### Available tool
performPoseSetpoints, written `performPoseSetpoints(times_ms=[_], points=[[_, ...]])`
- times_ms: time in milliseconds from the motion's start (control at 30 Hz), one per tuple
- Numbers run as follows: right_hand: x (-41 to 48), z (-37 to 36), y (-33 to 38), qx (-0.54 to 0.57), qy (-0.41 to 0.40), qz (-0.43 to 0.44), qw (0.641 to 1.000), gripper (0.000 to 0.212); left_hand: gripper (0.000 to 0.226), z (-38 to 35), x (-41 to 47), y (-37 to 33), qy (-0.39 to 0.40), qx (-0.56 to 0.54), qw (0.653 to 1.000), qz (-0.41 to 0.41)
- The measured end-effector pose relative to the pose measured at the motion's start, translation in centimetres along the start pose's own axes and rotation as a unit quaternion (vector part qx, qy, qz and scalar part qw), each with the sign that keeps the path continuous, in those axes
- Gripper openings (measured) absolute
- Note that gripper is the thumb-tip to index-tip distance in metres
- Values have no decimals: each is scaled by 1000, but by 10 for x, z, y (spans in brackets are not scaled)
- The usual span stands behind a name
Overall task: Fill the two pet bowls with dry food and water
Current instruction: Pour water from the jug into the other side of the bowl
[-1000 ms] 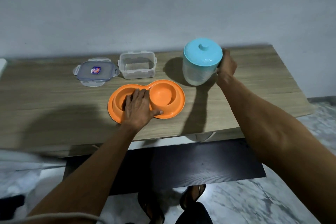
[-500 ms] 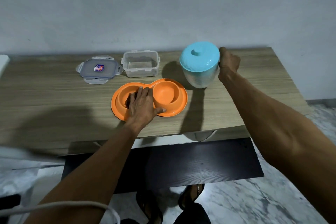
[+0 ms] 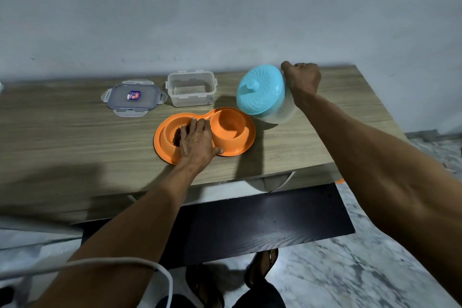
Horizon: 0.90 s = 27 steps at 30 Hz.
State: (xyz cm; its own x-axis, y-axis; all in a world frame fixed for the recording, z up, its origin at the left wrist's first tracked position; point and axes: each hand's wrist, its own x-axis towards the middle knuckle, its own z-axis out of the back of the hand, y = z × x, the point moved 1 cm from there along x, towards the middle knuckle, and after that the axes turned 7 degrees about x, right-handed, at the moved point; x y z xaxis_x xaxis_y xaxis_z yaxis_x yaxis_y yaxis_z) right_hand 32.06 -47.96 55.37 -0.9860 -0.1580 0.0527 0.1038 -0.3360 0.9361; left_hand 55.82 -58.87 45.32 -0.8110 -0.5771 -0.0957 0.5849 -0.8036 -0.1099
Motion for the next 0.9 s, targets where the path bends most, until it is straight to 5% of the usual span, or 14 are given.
performPoseSetpoints(times_ms=[900], points=[[-12, 1, 16, -143, 31, 110, 983, 36, 95, 1, 1, 2, 27, -15, 1000, 2]])
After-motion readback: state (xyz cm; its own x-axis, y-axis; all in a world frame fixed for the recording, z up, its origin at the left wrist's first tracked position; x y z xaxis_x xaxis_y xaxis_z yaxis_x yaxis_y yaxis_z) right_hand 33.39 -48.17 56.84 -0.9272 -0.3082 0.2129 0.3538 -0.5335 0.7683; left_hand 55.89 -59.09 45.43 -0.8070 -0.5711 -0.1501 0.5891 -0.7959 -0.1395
